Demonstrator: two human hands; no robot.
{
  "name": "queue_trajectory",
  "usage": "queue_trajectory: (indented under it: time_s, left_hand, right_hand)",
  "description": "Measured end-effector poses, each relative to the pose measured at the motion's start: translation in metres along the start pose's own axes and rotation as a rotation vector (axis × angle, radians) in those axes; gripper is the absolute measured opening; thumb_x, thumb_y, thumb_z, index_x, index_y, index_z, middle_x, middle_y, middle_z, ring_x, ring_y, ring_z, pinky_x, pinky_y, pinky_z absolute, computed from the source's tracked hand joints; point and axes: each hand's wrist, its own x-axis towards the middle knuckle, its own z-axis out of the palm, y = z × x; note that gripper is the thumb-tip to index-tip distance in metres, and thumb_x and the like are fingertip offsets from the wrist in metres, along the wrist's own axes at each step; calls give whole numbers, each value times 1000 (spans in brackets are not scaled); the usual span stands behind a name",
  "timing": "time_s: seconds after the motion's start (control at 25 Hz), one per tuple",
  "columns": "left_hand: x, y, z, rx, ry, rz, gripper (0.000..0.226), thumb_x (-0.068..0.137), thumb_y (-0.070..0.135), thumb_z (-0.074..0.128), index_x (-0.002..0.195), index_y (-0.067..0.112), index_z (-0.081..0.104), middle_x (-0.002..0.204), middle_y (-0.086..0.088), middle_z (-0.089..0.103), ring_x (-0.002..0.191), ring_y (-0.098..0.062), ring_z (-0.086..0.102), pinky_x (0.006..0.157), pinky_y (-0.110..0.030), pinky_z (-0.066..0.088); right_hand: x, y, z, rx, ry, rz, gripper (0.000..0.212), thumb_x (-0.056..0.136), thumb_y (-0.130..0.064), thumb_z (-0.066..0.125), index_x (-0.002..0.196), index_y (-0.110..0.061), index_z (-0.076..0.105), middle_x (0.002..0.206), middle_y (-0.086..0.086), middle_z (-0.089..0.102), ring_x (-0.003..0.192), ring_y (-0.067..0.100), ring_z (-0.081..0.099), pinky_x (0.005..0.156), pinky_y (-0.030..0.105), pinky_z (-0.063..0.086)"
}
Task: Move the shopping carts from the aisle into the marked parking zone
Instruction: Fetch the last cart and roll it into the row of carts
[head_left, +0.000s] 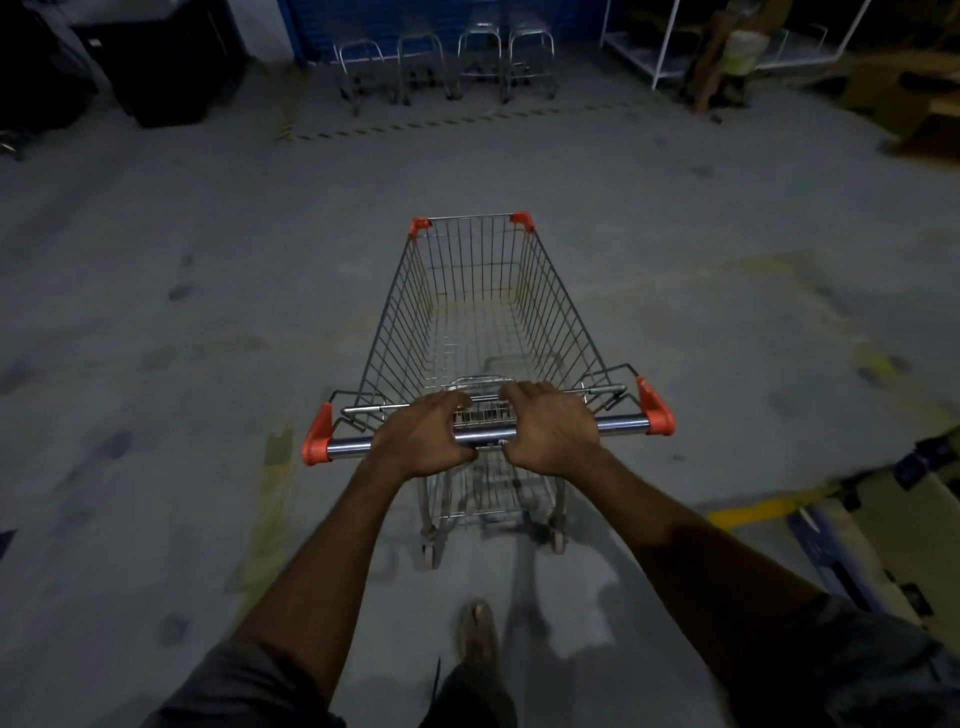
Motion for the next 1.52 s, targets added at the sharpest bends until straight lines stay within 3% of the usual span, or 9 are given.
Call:
queue_trajectory:
  time_s: [0.16,0.28,0.44,0.76,0.96,1.12,1.4,1.52]
  left_hand:
    - [82,-29,-16,32,57,40,62,65,56,79,118,32,55,124,7,48,111,-15,50,78,-30,44]
    - [143,-50,-38,74,-41,-29,43,70,62,71,102,35,60,103,7,65,92,-19,63,69,-30,43]
    - [221,-84,-64,137,-98,15,39,74,62,67,98,33,70,100,4,73,91,-21,67,67,-29,42]
    - [369,-150,-96,170,-79,-5,45,72,61,62,103,31,73,103,0,74,95,-25,69,72,-30,49]
    - [463,-174,-106,209,15,-34,45,71,59,54,99,28,73,98,-1,75,93,-26,70,75,-31,51]
    - [540,-193,-118,296,125,-55,34,80,50,58,99,26,72,98,-2,75,94,-27,70,76,-31,51]
    - [679,-218,-143,491,231,-61,37,86,50,56,105,21,69,89,-5,74,81,-29,71,67,-32,50]
    - [728,-229,-150,504,300,-58,30,78,47,67,90,19,71,70,-4,71,61,-29,69,55,-30,47]
  right_hand:
    - [85,20,-7,-56,-45,31,46,75,-50,60,111,-20,62,99,3,69,88,27,66,73,35,52]
    - [153,29,-17,-125,-106,68,34,76,-48,57,92,-21,71,86,4,72,79,28,68,74,34,52]
    - [239,39,-22,-131,-134,102,37,75,-49,57,95,-20,72,92,6,74,86,29,70,78,36,53]
    - [399,67,-30,-150,-148,110,41,78,-51,57,101,-21,72,96,6,73,89,28,70,77,35,53]
    - [497,101,-33,-152,-125,124,35,77,-48,58,91,-20,72,85,3,71,80,25,68,75,34,53]
    - [581,137,-30,-163,-44,79,33,76,-49,56,87,-21,71,67,-3,57,63,21,57,65,30,49]
    - [728,200,-33,-191,36,-24,30,83,-42,56,100,-20,68,72,-1,64,63,22,57,63,31,44]
    - [781,222,-32,-198,84,-46,31,84,-40,57,103,-18,67,77,1,69,67,24,66,66,33,50]
